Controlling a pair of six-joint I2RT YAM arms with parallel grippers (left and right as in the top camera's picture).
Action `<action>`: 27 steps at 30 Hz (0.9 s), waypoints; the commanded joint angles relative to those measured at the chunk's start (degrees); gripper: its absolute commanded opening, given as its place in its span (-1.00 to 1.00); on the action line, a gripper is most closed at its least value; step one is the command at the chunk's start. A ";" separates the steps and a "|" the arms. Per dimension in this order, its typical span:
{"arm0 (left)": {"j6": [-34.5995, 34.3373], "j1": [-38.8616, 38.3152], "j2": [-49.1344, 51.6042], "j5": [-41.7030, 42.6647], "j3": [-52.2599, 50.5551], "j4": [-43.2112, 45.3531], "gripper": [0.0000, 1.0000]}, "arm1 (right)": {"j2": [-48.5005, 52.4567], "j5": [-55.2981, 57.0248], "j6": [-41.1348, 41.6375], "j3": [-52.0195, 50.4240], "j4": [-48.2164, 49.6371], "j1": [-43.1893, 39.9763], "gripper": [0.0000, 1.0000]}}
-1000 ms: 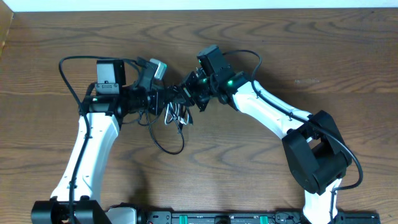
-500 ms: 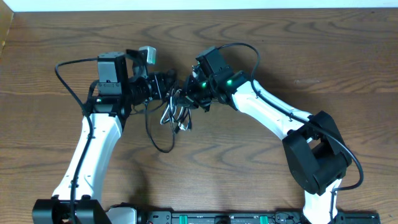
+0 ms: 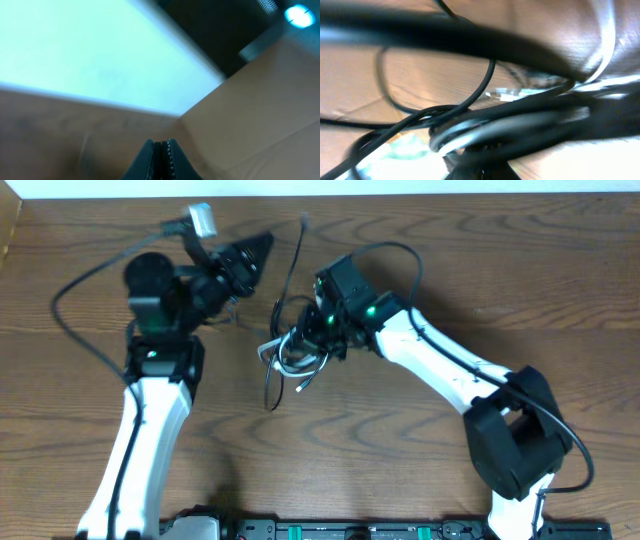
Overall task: Untangle cables
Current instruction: 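Release the cables with the left gripper and swing it up-left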
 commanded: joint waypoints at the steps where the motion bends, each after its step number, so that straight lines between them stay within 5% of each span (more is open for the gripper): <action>1: -7.85 1.57 -3.45 -0.31 2.36 1.75 -0.85 | 1.14 1.53 -2.62 -0.92 -0.72 1.18 -0.98; 8: -9.31 7.52 -4.59 -1.33 2.36 -4.79 -0.85 | 1.14 3.45 -3.78 -0.92 -1.70 -0.04 -0.98; 16: 7.54 9.05 -2.40 -5.88 2.34 -31.98 -0.85 | 0.55 0.39 -15.26 -0.90 -2.54 -3.91 -0.98; 27: 17.16 8.98 10.19 -6.56 2.34 -43.32 -0.85 | -4.98 0.35 -25.18 -0.87 -2.03 -9.68 -0.97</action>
